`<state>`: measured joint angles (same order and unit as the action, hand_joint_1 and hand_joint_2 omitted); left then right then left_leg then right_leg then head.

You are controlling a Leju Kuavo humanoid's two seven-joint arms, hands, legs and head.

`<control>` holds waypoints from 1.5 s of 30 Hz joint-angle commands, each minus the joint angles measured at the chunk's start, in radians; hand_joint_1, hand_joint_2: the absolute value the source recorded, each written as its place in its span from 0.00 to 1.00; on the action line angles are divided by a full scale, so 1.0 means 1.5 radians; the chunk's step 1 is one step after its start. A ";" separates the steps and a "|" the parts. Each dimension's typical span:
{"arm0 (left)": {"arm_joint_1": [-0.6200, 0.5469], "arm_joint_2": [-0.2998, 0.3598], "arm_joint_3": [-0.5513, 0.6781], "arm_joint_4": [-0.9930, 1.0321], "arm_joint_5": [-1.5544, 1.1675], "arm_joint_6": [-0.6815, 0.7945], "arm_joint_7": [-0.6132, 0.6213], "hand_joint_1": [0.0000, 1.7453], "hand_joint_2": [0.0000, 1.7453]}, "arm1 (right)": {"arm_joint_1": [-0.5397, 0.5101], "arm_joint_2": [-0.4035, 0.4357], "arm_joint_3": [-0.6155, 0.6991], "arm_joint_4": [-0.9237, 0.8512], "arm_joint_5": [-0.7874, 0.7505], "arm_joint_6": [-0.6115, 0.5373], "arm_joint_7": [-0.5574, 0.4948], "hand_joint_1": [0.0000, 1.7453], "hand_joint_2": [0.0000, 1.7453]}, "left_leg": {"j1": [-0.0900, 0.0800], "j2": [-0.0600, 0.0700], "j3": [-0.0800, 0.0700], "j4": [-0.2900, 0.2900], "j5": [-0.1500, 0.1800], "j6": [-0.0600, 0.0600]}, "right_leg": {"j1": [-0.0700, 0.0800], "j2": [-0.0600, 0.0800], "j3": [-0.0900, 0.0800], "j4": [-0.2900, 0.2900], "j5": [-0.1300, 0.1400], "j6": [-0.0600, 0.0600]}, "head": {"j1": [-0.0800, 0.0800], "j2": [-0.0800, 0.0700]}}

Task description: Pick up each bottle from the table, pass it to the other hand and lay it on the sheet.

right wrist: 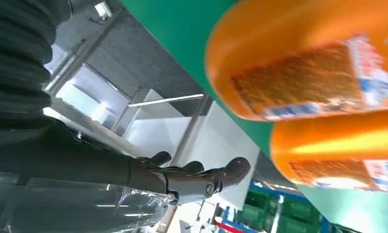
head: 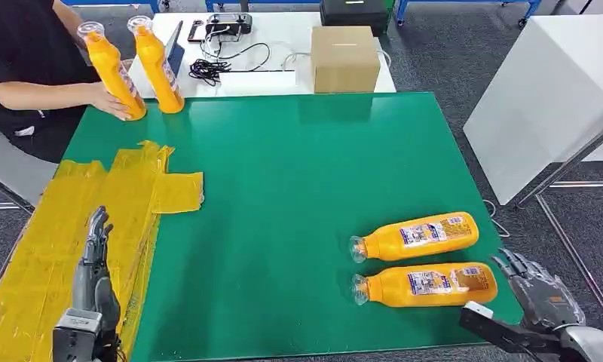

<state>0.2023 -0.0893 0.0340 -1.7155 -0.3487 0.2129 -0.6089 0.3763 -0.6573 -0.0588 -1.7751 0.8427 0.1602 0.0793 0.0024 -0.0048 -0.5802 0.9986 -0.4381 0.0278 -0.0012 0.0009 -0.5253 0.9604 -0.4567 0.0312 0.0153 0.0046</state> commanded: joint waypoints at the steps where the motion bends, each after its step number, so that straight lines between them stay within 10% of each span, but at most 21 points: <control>1: -0.024 0.011 -0.018 0.028 0.003 -0.009 0.004 0.00 0.00 | -0.119 0.041 0.116 0.094 0.013 -0.002 -0.010 0.00 1.00 | 0.001 0.002 0.003 -0.002 0.000 -0.001 | 0.001 0.001 0.003 -0.003 0.001 0.000 | 0.000 0.000; 13: -0.039 0.016 -0.023 0.027 0.021 -0.011 0.009 0.00 0.00 | -0.168 0.017 0.211 0.145 -0.001 0.034 -0.018 0.00 1.00 | 0.001 0.001 0.003 -0.002 0.000 -0.001 | 0.001 0.001 0.003 -0.002 0.000 0.000 | 0.000 0.000; 14: -0.042 0.020 -0.025 0.031 0.025 -0.010 0.010 0.00 0.00 | -0.167 -0.003 0.227 0.147 -0.018 0.049 -0.018 0.87 1.00 | 0.001 0.001 0.001 -0.001 0.000 -0.001 | 0.001 0.001 0.002 -0.002 0.000 0.000 | 0.000 0.000; 15: -0.046 0.022 -0.027 0.035 0.031 -0.009 0.009 0.00 0.00 | -0.166 -0.021 0.241 0.144 -0.027 0.059 -0.021 1.00 1.00 | 0.001 0.000 0.001 -0.001 0.000 -0.001 | 0.001 0.000 0.002 -0.001 0.000 0.000 | 0.000 0.000; 36: -0.050 0.037 -0.042 0.044 0.058 0.003 0.007 0.00 0.00 | -0.114 -0.138 0.294 0.097 -0.100 0.098 0.023 1.00 1.00 | 0.000 -0.004 0.004 -0.001 0.000 -0.001 | 0.000 -0.003 0.005 -0.002 -0.001 0.000 | 0.000 0.000; 42: -0.031 0.027 -0.038 0.019 0.074 -0.015 0.024 0.00 0.00 | -0.123 -0.012 0.251 0.126 -0.079 -0.035 0.035 1.00 1.00 | 0.001 -0.003 0.005 -0.002 0.000 -0.001 | 0.001 -0.002 0.006 -0.003 0.000 0.000 | 0.000 0.000; 45: -0.006 0.004 -0.018 -0.003 0.112 -0.064 0.022 0.00 0.00 | -0.107 0.109 0.164 0.059 -0.133 -0.143 -0.070 1.00 1.00 | 0.002 0.000 0.005 -0.002 0.000 -0.001 | 0.002 0.001 0.006 -0.004 0.001 0.000 | 0.000 0.000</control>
<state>0.1560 -0.0546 -0.0088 -1.7094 -0.2499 0.2070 -0.5864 0.1824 -0.8311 0.3258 -1.6499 0.7229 0.1690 0.1344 0.0026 -0.0067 -0.5779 0.9985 -0.4382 0.0278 -0.0010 0.0007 -0.5219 0.9604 -0.4568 0.0312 0.0156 0.0046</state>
